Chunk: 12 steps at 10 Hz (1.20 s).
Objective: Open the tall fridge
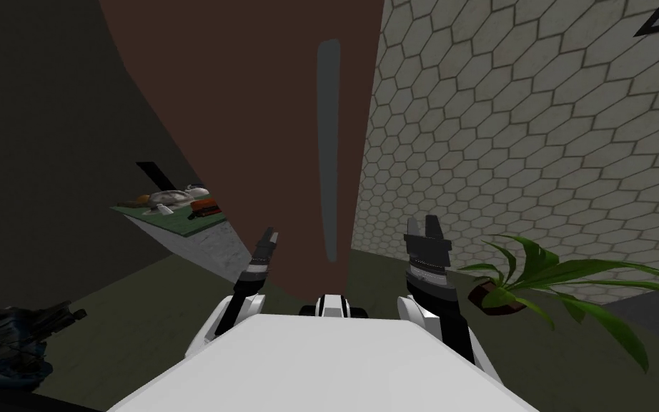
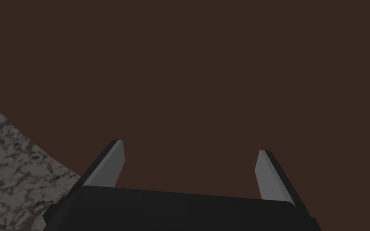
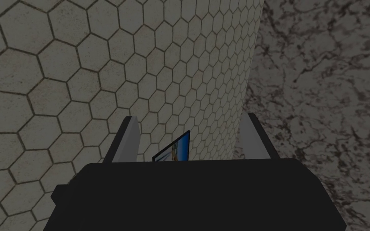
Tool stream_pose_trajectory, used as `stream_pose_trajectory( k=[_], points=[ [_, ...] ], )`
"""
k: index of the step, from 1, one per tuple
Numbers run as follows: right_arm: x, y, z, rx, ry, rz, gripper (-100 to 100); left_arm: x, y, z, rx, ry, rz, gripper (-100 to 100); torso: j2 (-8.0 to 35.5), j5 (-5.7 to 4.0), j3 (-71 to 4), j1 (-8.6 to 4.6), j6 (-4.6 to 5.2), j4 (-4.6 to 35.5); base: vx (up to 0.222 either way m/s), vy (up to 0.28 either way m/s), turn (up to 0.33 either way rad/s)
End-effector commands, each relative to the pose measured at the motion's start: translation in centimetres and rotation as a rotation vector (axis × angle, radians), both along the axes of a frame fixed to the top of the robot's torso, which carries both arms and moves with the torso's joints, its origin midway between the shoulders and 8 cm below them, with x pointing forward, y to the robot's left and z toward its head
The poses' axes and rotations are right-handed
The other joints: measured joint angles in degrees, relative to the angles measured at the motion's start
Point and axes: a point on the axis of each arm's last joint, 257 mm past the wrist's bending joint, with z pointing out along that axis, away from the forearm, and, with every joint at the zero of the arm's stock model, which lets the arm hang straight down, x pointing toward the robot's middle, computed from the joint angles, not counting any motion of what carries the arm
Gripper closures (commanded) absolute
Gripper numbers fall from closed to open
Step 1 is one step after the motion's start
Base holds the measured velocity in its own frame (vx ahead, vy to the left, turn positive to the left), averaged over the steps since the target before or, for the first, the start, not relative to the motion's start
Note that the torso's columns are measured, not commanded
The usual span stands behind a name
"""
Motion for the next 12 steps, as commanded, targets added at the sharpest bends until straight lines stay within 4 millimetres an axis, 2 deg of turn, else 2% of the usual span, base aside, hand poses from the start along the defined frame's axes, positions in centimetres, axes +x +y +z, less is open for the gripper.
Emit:
stream_pose_trajectory(
  k=[1,4,7,12],
  points=[
    [0.0,0.0,0.0,0.000,0.000,0.000,0,0.7,0.2,-2.4,0.040,0.028,0.013,-100,0.0,-0.02,0.0,-0.05,-0.08,0.0,0.026,-0.177,0.161],
    [0.0,0.0,0.0,0.000,0.000,0.000,0,1.1,0.7,-4.0,0.074,0.041,0.028,-100,0.0,0.04,0.0,0.09,0.15,0.0,0.017,-0.126,0.110],
    [0.0,0.0,0.0,0.000,0.000,0.000,0,1.4,1.4,-6.0,0.105,0.060,0.047,-100,0.1,-0.07,0.1,-0.16,-0.06,0.1,0.010,-0.165,0.138],
    [0.0,0.0,0.0,0.000,0.000,0.000,0,1.8,2.2,-8.8,0.144,0.082,0.079,-100,0.3,0.12,0.2,0.11,-0.08,0.0,0.011,-0.090,0.091]
  ],
)
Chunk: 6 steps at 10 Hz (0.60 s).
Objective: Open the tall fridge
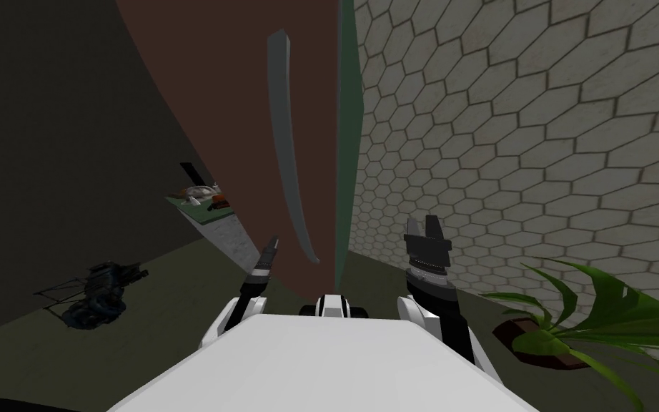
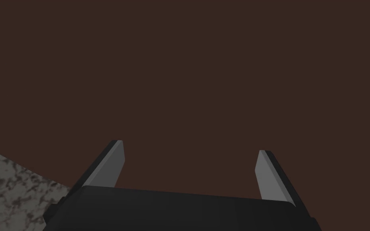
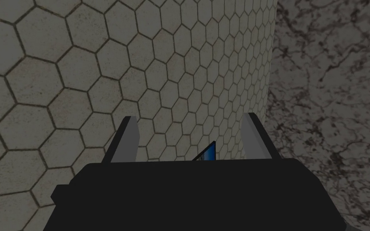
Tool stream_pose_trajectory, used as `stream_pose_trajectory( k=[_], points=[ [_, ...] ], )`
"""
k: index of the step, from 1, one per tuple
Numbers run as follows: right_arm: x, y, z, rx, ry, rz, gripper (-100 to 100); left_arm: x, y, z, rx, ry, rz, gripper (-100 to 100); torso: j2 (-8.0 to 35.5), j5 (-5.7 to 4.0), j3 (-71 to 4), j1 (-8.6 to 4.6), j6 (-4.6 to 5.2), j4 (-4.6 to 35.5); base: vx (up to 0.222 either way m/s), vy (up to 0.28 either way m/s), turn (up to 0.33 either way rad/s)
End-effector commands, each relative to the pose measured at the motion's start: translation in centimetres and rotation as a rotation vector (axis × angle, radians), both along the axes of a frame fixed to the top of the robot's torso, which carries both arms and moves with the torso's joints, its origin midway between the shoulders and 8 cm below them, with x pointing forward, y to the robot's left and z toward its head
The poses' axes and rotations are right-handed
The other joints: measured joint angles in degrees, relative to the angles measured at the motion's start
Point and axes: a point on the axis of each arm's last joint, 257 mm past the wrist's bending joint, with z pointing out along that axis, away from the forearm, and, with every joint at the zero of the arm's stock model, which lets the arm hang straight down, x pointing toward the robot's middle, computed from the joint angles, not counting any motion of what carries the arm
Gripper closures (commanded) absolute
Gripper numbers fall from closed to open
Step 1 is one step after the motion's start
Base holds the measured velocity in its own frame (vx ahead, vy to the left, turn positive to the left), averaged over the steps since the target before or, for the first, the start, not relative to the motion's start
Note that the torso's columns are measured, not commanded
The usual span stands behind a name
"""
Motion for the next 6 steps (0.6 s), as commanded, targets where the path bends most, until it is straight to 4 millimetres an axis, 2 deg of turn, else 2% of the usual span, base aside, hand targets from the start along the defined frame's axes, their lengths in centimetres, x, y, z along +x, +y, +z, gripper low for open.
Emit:
stream_pose_trajectory(
  k=[1,4,6],
  points=[
    [0.0,0.0,0.0,0.000,0.000,0.000,0,0.1,0.0,-1.8,0.009,0.026,0.009,-100,0.0,0.10,0.0,-0.08,-0.02,-0.2,0.002,-0.087,0.074],
    [0.0,0.0,0.0,0.000,0.000,0.000,0,0.2,0.5,-3.7,0.031,0.041,0.032,-100,0.0,-0.03,0.0,0.03,-0.06,0.0,-0.003,-0.107,0.085],
    [0.0,0.0,0.0,0.000,0.000,0.000,0,0.2,0.7,-4.8,0.040,0.052,0.043,-100,0.3,-0.24,0.1,-0.21,-0.24,0.3,-0.010,-0.173,0.126]
  ],
)
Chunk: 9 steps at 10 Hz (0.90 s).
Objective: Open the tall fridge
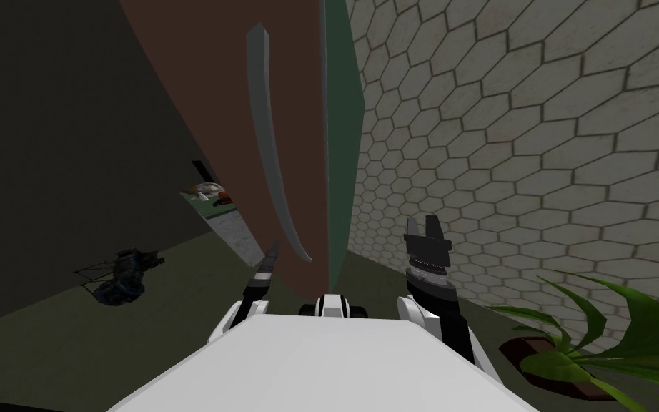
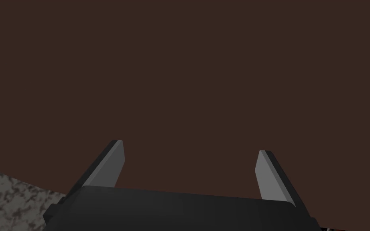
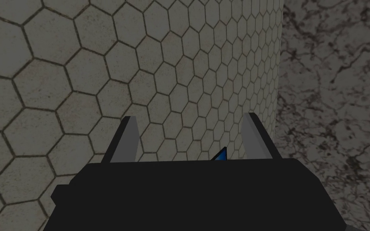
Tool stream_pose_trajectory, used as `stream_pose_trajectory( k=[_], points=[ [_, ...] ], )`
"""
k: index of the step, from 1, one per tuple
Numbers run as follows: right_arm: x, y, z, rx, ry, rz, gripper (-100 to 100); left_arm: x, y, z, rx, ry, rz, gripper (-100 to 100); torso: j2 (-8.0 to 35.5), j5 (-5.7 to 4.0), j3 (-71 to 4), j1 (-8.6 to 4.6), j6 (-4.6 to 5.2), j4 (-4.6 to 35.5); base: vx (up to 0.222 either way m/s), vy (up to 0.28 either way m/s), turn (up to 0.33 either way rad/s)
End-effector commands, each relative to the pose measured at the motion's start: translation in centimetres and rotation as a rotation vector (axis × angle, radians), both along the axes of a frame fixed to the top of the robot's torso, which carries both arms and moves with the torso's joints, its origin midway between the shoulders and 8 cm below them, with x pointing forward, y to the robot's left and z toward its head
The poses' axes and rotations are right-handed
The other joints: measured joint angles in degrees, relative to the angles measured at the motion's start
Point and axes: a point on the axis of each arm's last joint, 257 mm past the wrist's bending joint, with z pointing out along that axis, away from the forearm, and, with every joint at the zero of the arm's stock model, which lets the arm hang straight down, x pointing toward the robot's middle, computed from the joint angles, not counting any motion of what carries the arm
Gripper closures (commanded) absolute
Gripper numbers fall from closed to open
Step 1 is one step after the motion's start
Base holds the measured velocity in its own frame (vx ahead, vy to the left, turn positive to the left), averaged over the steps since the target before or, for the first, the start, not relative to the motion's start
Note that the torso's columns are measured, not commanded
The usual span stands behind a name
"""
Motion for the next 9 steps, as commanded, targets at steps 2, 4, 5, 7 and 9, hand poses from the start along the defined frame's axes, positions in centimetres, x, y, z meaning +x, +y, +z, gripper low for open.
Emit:
stream_pose_trajectory(
  k=[2,4,5,7,9],
  points=[
    [0.0,0.0,0.0,0.000,0.000,0.000,0,0.1,0.4,-2.3,0.027,0.020,0.027,-100,0.1,0.09,0.1,0.41,-0.01,0.1,0.010,-0.124,0.131],
    [0.0,0.0,0.0,0.000,0.000,0.000,0,0.0,0.6,-3.5,0.034,0.037,0.039,-100,0.1,0.04,0.1,0.34,-0.05,0.1,-0.003,-0.105,0.085],
    [0.0,0.0,0.0,0.000,0.000,0.000,0,0.0,0.6,-4.0,0.043,0.036,0.047,-100,0.2,0.06,0.1,0.37,-0.08,0.1,-0.017,-0.135,0.165],
    [0.0,0.0,0.0,0.000,0.000,0.000,0,-0.1,0.8,-5.2,0.049,0.054,0.058,-100,0.2,-0.03,0.1,0.06,-0.06,0.1,-0.023,-0.155,0.100],
    [0.0,0.0,0.0,0.000,0.000,0.000,0,-0.2,0.7,-6.7,0.058,0.066,0.076,-100,0.1,0.09,0.0,0.47,-0.08,0.1,-0.013,-0.099,0.119]
  ],
)
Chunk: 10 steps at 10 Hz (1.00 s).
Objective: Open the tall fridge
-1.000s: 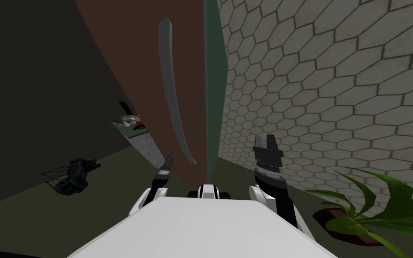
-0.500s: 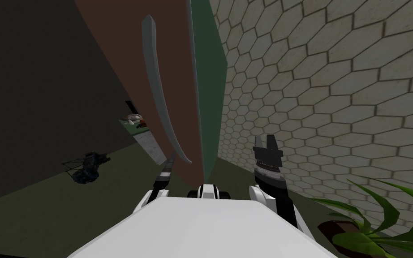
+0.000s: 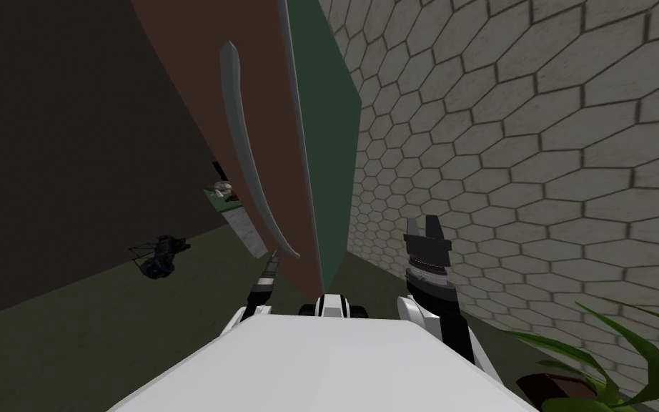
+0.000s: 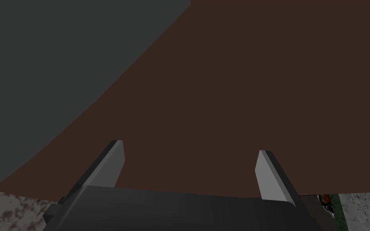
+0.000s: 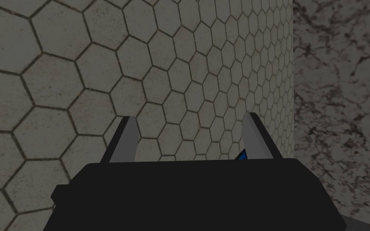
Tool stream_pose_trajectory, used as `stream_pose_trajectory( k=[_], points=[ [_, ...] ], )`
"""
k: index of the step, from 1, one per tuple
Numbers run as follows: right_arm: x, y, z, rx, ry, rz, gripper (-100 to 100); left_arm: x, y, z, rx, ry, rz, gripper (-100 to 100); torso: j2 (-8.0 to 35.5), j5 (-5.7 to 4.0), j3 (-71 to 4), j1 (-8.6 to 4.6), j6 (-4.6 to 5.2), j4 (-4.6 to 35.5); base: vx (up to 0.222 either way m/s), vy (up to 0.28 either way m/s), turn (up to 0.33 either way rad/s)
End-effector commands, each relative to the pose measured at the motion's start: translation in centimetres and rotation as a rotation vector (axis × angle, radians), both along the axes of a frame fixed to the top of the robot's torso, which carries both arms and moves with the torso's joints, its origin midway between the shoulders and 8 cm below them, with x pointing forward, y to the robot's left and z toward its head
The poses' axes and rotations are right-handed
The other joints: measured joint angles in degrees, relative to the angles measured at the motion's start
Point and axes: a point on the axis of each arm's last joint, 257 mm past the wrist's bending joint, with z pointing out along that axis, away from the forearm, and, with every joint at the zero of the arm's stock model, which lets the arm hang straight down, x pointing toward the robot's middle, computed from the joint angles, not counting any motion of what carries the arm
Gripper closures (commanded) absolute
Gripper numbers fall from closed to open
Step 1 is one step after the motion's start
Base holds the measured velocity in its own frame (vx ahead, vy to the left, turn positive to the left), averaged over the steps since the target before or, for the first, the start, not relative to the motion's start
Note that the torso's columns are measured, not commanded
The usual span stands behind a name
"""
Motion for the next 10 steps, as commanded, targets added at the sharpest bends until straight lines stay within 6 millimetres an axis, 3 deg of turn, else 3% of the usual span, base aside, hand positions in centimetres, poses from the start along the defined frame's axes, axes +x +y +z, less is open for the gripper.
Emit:
stream_pose_trajectory(
  k=[1,5,10],
  points=[
    [0.0,0.0,0.0,0.000,0.000,0.000,0,-0.2,-0.2,-1.6,0.010,0.012,0.022,-100,0.0,-0.03,0.0,-0.12,0.00,0.0,-0.023,-0.133,0.157],
    [0.0,0.0,0.0,0.000,0.000,0.000,0,-0.5,-1.2,-3.6,-0.009,0.029,0.047,-100,0.1,-0.04,0.0,-0.27,0.06,0.0,-0.008,-0.091,0.093],
    [0.0,0.0,0.0,0.000,0.000,0.000,0,-0.7,-5.5,-5.9,-0.129,0.044,0.084,-100,0.0,-0.04,0.0,-0.14,0.03,0.0,-0.024,-0.087,0.056]
  ],
)
